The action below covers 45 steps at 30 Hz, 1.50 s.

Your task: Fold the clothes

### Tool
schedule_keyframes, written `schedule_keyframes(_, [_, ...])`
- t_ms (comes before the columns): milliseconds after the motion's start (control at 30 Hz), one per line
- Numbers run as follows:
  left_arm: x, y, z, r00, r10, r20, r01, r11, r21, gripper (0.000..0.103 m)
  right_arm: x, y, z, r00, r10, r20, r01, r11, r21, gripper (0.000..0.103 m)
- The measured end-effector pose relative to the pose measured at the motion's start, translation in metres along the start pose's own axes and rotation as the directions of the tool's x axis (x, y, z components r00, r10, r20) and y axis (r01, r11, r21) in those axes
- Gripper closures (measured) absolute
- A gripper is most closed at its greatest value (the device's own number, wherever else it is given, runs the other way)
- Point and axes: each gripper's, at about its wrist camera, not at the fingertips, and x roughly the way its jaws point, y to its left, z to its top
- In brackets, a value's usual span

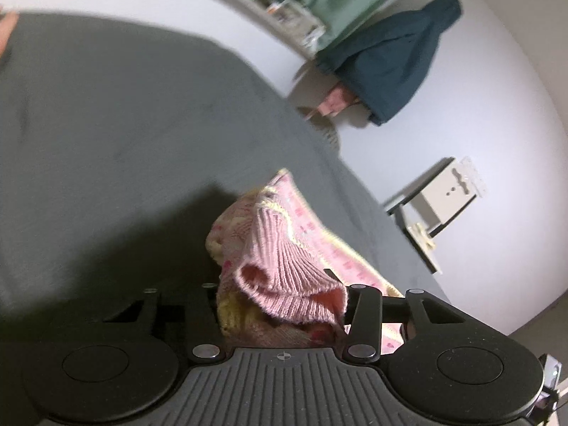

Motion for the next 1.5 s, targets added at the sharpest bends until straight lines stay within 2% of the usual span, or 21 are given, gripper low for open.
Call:
schedule_keyframes(100, [0.001,-0.030,-0.003,0.998,-0.060,-0.012,0.060,0.997,0.049,0.061,-0.031,-0.003,0.021,0.998,-0.048,0.050,0.050,0.998,-0.031,0.081])
schedule_keyframes(233, [0.013,-0.089,-0.033,0.987,-0.144,-0.066,0.153,0.974,0.165,0.061,-0.085,-0.031,0.050,0.985,-0.124,0.118,0.123,0.992,0.022,0.081])
schedule_keyframes(433, [0.044,-0.167,-0.094,0.957,-0.234,-0.173,0.272,0.932,0.240,0.061,-0.154,-0.084,0.097,0.954,-0.248,0.170,0.239,0.968,0.073,0.081])
schedule_keyframes(600, [0.071,-0.230,-0.133,0.929,-0.287,-0.235,0.346,0.898,0.273,0.061,-0.184,-0.127,0.137,0.932,-0.299,0.203,0.289,0.954,0.077,0.081])
schedule_keyframes(767, [0.098,-0.282,-0.157,0.921,-0.294,-0.256,0.362,0.888,0.283,0.061,-0.185,-0.173,0.170,0.918,-0.342,0.202,0.324,0.939,0.119,0.081])
schedule_keyframes(867, [0.113,-0.307,-0.171,0.925,-0.275,-0.264,0.353,0.879,0.321,0.061,-0.177,-0.196,0.182,0.908,-0.373,0.191,0.360,0.928,0.100,0.081])
schedule_keyframes(967, [0.130,-0.317,-0.184,0.929,-0.252,-0.273,0.335,0.886,0.322,0.061,-0.174,-0.220,0.182,0.900,-0.403,0.165,0.392,0.915,0.095,0.081])
schedule_keyframes(1100, [0.149,-0.313,-0.190,0.943,-0.203,-0.263,0.283,0.905,0.317,0.061,-0.169,-0.249,0.173,0.895,-0.422,0.147,0.403,0.904,0.145,0.078])
schedule_keyframes(1133, [0.151,-0.311,-0.192,0.944,-0.187,-0.271,0.272,0.906,0.324,0.059,-0.167,-0.254,0.169,0.891,-0.432,0.140,0.412,0.898,0.152,0.072])
schedule_keyframes(1167, [0.152,-0.308,-0.193,0.945,-0.179,-0.274,0.268,0.904,0.333,0.054,-0.166,-0.258,0.166,0.883,-0.448,0.138,0.427,0.890,0.160,0.060])
schedule_keyframes(1233, [0.154,-0.303,-0.194,0.948,-0.152,-0.279,0.247,0.905,0.347,0.026,-0.170,-0.263,0.159,0.881,-0.445,0.159,0.414,0.889,0.197,0.056])
schedule_keyframes(1300, [0.157,-0.298,-0.192,0.952,-0.122,-0.282,0.219,0.912,0.347,0.013,-0.175,-0.264,0.155,0.879,-0.443,0.175,0.400,0.886,0.234,0.053])
schedule_keyframes(1433, [0.148,-0.302,-0.184,0.945,-0.081,-0.315,0.203,0.905,0.373,0.012,-0.190,-0.246,0.142,0.840,-0.492,0.229,0.440,0.864,0.245,0.043])
schedule_keyframes(1500, [0.136,-0.302,-0.179,0.947,-0.070,-0.313,0.196,0.899,0.392,0.008,-0.196,-0.234,0.131,0.816,-0.518,0.258,0.460,0.851,0.254,0.042])
